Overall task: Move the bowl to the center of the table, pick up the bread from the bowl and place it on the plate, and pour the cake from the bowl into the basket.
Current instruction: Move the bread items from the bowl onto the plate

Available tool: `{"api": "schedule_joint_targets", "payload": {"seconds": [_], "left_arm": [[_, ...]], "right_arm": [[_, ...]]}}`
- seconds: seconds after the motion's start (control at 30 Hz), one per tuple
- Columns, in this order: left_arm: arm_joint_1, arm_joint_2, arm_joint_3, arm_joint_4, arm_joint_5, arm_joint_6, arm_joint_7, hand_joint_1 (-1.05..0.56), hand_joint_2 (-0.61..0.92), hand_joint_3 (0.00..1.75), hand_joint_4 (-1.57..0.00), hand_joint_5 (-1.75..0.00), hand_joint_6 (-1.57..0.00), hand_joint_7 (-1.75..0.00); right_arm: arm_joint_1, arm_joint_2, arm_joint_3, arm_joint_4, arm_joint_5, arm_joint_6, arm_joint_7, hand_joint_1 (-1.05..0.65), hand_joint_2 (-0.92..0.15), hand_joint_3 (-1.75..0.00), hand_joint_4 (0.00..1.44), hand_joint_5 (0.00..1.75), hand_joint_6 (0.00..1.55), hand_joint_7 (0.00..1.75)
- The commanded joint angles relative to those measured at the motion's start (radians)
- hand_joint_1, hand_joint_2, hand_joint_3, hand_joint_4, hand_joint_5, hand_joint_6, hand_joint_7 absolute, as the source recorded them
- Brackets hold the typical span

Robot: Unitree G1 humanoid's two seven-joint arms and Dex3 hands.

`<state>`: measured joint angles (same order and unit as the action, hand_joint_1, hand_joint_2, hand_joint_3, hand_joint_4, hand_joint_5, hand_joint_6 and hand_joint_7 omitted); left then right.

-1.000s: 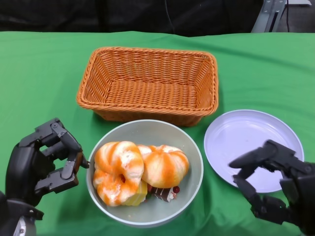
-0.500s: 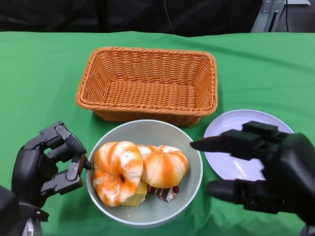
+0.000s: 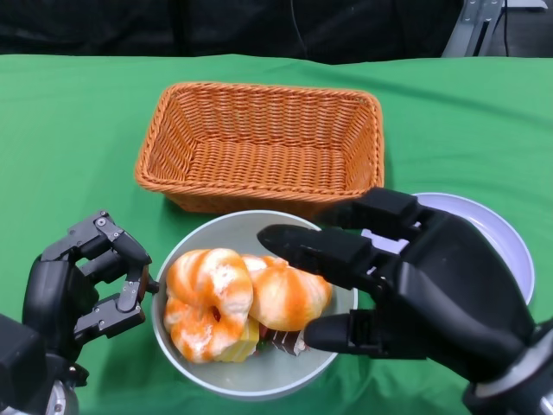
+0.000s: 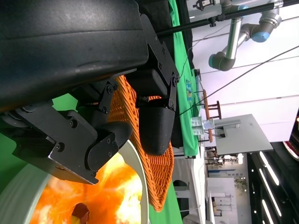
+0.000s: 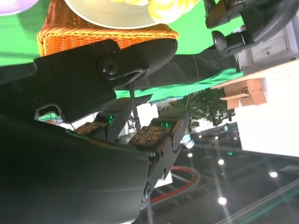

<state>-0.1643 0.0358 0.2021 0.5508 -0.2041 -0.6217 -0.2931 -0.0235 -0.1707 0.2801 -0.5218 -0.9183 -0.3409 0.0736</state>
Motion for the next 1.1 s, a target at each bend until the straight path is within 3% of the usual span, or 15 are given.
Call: {"api": "schedule_joint_targets", "payload": {"seconds": [0.03, 0.3, 0.57, 0.83, 1.1], "left_arm": [[-0.005, 0.008, 0.004, 0.008, 0.012, -0.021, 0.024, 0.03, 0.57, 1.11, -0.75, -1.6, -0.76, -1.44], [0.003, 0.004, -0.005, -0.001, -0.007, -0.013, 0.003, 0.01, 0.57, 1.08, -0.8, -1.59, -0.8, -1.4], [0.011, 0.002, -0.015, 0.0, 0.031, -0.033, 0.032, 0.0, 0.56, 1.07, -0.79, -1.56, -0.79, -1.42], [0.007, -0.01, -0.015, 0.003, -0.033, -0.028, -0.024, 0.0, 0.51, 1.13, -0.79, -1.61, -0.78, -1.47], [0.007, -0.012, -0.012, 0.006, -0.009, -0.04, 0.002, -0.02, 0.48, 1.16, -0.82, -1.59, -0.8, -1.45]], "right_arm": [[-0.034, -0.013, 0.031, 0.042, -0.056, -0.01, -0.04, -0.83, -0.92, -0.02, 0.54, 0.27, 0.55, 0.0], [-0.047, 0.017, 0.121, 0.048, -0.347, 0.113, -0.011, -0.89, -0.92, -0.08, 0.55, 0.21, 0.5, 0.0], [-0.056, 0.05, 0.201, 0.073, -0.492, 0.237, 0.039, -0.95, -0.92, -0.1, 0.54, 0.19, 0.45, 0.0], [-0.066, 0.062, 0.265, 0.138, -0.583, 0.312, 0.053, -0.95, -0.92, -0.11, 0.54, 0.17, 0.44, 0.0], [-0.081, 0.055, 0.281, 0.164, -0.574, 0.348, 0.072, -0.94, -0.92, -0.13, 0.53, 0.16, 0.45, 0.01]]}}
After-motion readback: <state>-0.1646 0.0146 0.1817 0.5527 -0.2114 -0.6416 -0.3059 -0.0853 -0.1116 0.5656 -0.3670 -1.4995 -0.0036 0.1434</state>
